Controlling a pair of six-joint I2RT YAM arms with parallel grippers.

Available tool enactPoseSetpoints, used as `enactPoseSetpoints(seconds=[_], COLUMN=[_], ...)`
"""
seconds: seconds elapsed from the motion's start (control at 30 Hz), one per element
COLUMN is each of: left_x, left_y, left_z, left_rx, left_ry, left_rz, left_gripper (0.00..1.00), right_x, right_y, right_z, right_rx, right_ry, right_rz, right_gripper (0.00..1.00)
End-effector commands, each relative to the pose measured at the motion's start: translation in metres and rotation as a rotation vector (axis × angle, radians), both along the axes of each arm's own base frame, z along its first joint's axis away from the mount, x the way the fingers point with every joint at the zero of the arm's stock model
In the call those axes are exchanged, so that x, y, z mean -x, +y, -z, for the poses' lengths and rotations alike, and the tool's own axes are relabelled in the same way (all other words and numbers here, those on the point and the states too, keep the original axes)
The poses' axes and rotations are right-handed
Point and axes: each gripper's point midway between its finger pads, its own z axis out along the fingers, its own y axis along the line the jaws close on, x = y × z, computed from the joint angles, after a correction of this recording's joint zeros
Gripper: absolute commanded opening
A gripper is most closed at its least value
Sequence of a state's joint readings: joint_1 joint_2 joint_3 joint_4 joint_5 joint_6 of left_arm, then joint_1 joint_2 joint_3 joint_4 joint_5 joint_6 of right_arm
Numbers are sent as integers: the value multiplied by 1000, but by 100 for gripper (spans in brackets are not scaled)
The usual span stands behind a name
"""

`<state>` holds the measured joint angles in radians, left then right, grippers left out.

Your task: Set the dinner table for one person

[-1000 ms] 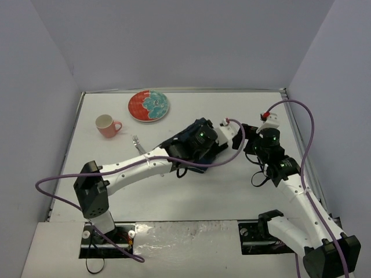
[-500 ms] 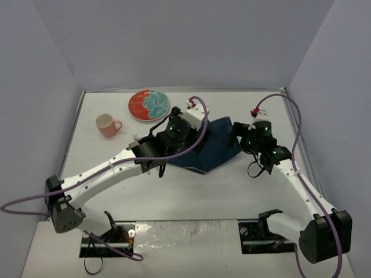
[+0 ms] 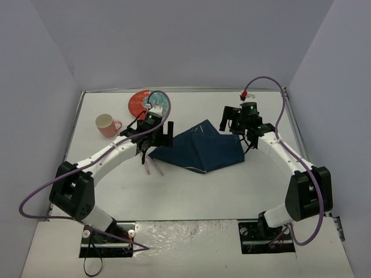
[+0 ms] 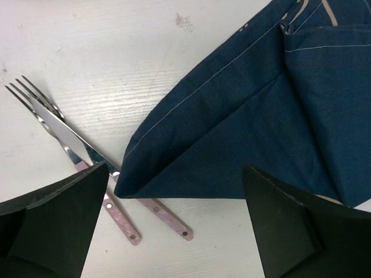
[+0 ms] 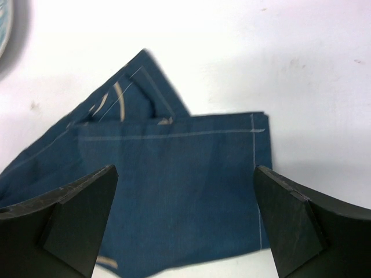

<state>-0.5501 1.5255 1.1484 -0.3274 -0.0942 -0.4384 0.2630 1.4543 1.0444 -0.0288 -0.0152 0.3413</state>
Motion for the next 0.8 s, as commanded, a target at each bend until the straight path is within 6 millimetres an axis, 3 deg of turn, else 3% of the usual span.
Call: enactPoseSetpoints(seconds=[0.0, 0.17, 0.37, 0.43, 0.77], left_x=[-28, -52, -81, -88, -109], left_y=[-12, -16, -29, -31, -43], left_z=[-12, -2, 14, 26, 48], left_rx=[107, 98, 79, 67, 43], left_ry=[-20, -4, 16, 37, 52], left_rz=[-33, -34, -15, -18, 28], left_gripper=[97, 95, 91, 91, 80], right_x=[-43, -59, -63, -63, -49], right_y=[-17, -26, -37, -39, -42], right_z=[-1, 32, 75, 82, 120], right_rx=[23, 59, 115, 128, 150], right_ry=[-33, 31, 118, 131, 219], right_rz=[122, 178, 201, 202, 195], right_gripper=[100, 100, 97, 96, 96])
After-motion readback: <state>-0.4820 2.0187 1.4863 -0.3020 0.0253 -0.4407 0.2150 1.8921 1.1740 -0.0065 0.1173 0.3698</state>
